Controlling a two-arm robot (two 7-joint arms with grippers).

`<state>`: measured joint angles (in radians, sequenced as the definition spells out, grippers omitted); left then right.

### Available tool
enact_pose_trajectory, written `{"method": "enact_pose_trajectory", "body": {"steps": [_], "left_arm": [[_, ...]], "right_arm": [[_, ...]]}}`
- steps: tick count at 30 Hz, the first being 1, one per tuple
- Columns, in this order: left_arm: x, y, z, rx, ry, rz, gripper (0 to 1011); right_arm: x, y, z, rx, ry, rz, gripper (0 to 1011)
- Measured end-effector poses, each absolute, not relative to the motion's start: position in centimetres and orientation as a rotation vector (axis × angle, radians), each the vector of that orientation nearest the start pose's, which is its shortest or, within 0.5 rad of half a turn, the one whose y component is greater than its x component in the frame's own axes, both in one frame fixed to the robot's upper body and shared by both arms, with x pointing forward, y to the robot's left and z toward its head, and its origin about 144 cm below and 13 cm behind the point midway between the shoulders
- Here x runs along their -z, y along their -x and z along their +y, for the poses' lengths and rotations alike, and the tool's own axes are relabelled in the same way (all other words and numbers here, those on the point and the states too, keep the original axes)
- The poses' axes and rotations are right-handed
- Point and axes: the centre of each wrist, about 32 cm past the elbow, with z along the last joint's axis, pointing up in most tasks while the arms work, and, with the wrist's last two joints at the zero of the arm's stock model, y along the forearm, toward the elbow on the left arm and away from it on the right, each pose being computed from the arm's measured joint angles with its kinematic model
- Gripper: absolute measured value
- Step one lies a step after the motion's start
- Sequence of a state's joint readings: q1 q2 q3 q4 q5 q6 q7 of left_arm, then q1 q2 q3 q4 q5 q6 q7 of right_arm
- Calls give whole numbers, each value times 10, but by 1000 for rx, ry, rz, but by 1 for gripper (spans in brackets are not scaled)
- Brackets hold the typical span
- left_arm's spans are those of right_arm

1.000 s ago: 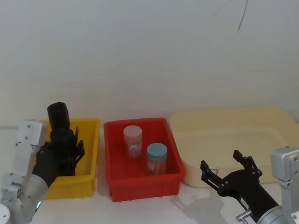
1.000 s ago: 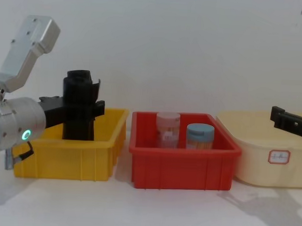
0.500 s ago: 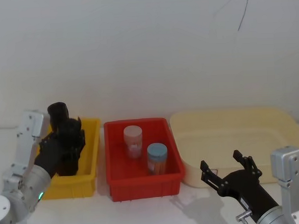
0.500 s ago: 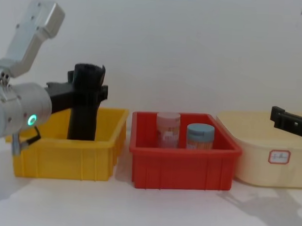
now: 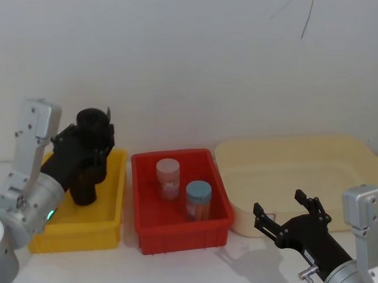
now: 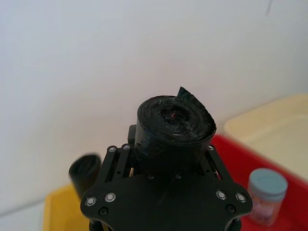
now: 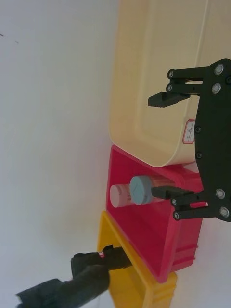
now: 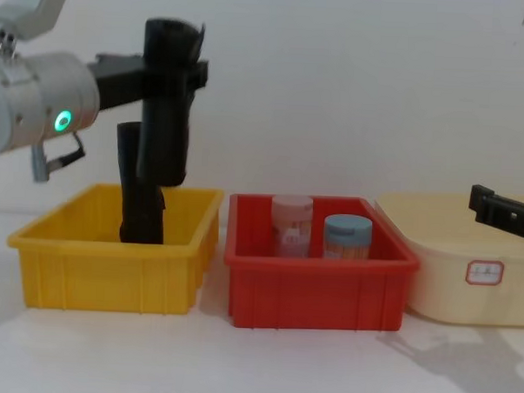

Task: Pick up the garbage bag with the one hand and transfer it to the other hand.

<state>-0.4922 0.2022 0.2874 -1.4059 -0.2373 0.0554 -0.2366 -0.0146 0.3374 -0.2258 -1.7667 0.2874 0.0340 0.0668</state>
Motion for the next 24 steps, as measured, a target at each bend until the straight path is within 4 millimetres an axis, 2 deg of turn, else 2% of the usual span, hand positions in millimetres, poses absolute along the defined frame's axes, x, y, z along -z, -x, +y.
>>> {"method": "enact_pose_trajectory", "body": {"steps": [7,13,24], "left_arm": [[-1289,-578,200,-1006,124,-256,486],[-1299,-580,187,-920,139,-270,486],[-1305,-584,161,-763,141,-248,486]], "right_arm": [[-1189,-443,-237,1230,-26,-75,1001],[-1189,-443,-237,1230,-26,-75,1001],[-1189,-443,-237,1229,-26,-75,1002]]}}
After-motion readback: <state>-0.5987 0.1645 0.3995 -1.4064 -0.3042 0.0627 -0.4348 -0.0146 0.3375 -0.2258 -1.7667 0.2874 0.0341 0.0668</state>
